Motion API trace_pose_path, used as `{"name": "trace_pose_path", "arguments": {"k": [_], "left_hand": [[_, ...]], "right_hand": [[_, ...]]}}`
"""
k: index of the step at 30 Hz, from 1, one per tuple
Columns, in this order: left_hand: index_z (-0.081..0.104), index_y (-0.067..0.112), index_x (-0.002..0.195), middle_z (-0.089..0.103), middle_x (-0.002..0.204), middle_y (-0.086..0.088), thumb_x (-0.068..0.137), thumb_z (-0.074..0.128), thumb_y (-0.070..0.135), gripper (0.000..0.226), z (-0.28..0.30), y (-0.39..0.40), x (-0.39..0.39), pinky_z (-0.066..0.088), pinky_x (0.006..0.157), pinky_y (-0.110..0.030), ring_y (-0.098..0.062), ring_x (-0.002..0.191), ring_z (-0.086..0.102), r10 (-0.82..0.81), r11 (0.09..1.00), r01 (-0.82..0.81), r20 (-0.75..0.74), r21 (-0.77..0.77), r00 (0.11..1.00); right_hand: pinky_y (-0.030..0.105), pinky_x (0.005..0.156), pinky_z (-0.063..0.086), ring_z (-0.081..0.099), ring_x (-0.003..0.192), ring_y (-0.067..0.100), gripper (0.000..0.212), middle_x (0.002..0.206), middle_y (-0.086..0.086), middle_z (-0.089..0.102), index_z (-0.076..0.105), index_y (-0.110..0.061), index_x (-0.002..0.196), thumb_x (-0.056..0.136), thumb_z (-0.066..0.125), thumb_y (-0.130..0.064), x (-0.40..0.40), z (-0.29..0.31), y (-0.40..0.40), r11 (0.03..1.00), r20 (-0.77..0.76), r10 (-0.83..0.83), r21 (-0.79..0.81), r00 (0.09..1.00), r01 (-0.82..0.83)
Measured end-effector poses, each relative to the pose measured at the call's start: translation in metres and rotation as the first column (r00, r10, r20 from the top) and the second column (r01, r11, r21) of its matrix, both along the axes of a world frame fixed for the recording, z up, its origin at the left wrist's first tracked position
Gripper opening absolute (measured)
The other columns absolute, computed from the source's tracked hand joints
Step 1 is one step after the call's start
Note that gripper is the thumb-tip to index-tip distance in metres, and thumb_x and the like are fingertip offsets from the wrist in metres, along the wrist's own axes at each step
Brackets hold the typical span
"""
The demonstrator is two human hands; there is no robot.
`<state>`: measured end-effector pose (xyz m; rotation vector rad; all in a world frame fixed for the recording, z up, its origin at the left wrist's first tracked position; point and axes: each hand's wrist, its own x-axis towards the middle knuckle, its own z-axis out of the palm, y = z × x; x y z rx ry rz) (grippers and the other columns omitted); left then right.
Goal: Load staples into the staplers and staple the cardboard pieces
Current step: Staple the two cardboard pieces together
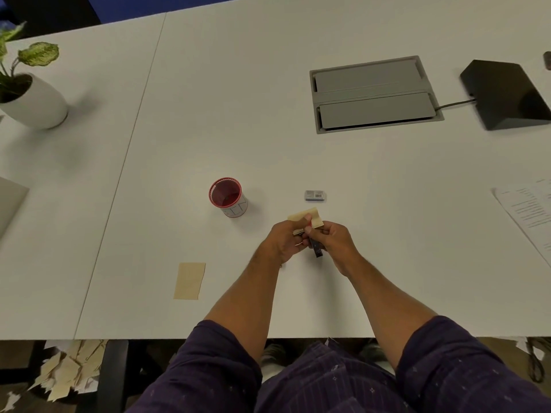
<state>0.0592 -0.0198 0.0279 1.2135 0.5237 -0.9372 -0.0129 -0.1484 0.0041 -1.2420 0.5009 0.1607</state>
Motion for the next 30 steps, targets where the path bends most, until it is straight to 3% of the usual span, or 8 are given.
{"name": "trace_pose_path", "arguments": {"k": [3,8,13,21,24,28,30], "left_hand": [[0.067,0.007,0.112,0.061,0.106,-0.014,0.087,0.074,0.020,0.029,0.001,0.000,-0.001,0.048,0.075,-0.030,-0.023,0.090,0.052,-0.015,1.000,0.015,0.016,-0.003,1.000],[0.062,0.002,0.126,0.063,0.108,-0.015,0.087,0.074,0.019,0.044,0.000,-0.001,-0.003,0.050,0.072,-0.028,-0.025,0.089,0.055,0.027,1.000,-0.027,0.013,0.007,1.000],[0.061,0.003,0.124,0.066,0.110,-0.017,0.088,0.074,0.018,0.041,-0.002,-0.002,-0.003,0.054,0.079,-0.032,-0.028,0.094,0.061,0.035,0.999,-0.035,0.024,0.014,0.999],[0.061,0.001,0.122,0.069,0.106,-0.018,0.089,0.072,0.016,0.038,-0.004,-0.006,-0.003,0.056,0.071,-0.033,-0.030,0.089,0.065,0.048,0.996,-0.053,0.068,0.073,0.997],[0.060,-0.001,0.122,0.068,0.106,-0.019,0.090,0.071,0.014,0.038,-0.006,-0.009,-0.003,0.057,0.077,-0.037,-0.032,0.089,0.065,0.059,0.993,-0.065,0.068,0.095,0.996],[0.061,-0.006,0.119,0.068,0.102,-0.024,0.088,0.072,0.011,0.037,-0.005,-0.015,-0.006,0.056,0.059,-0.036,-0.033,0.074,0.065,0.092,0.985,-0.097,0.040,0.146,0.995],[0.062,-0.005,0.119,0.069,0.103,-0.022,0.088,0.073,0.012,0.038,-0.006,-0.015,-0.006,0.057,0.061,-0.036,-0.032,0.076,0.067,0.095,0.985,-0.100,0.043,0.144,0.995]], "right_hand": [[0.027,0.074,0.060,0.073,0.078,0.019,0.017,0.089,0.013,0.078,0.078,-0.011,0.101,0.089,0.077,-0.023,0.000,-0.001,0.000,1.000,0.003,-0.003,0.001,1.000,0.003],[0.025,0.070,0.058,0.072,0.075,0.018,0.018,0.088,0.012,0.077,0.078,-0.010,0.102,0.088,0.078,-0.023,-0.002,-0.001,0.001,1.000,0.004,-0.010,0.000,1.000,0.010],[0.026,0.069,0.058,0.070,0.073,0.018,0.018,0.088,0.015,0.076,0.077,-0.009,0.101,0.088,0.078,-0.021,-0.002,-0.001,0.001,1.000,-0.004,-0.022,-0.022,1.000,0.022],[0.028,0.070,0.060,0.071,0.073,0.020,0.016,0.090,0.016,0.077,0.078,-0.010,0.102,0.090,0.076,-0.020,-0.001,-0.004,0.001,0.998,-0.012,-0.028,-0.064,1.000,0.027],[0.031,0.070,0.060,0.070,0.071,0.021,0.014,0.089,0.020,0.076,0.077,-0.007,0.099,0.091,0.074,-0.018,-0.001,-0.004,0.001,0.996,-0.021,-0.027,-0.091,0.999,0.025],[0.034,0.062,0.056,0.067,0.063,0.023,0.014,0.081,0.023,0.074,0.076,-0.002,0.091,0.088,0.076,-0.017,0.000,-0.006,0.000,0.986,-0.068,-0.047,-0.162,0.997,0.035],[0.033,0.061,0.056,0.067,0.062,0.023,0.015,0.081,0.023,0.074,0.077,-0.002,0.091,0.088,0.077,-0.017,0.000,-0.006,0.000,0.987,-0.070,-0.067,-0.151,0.995,0.056]]}}
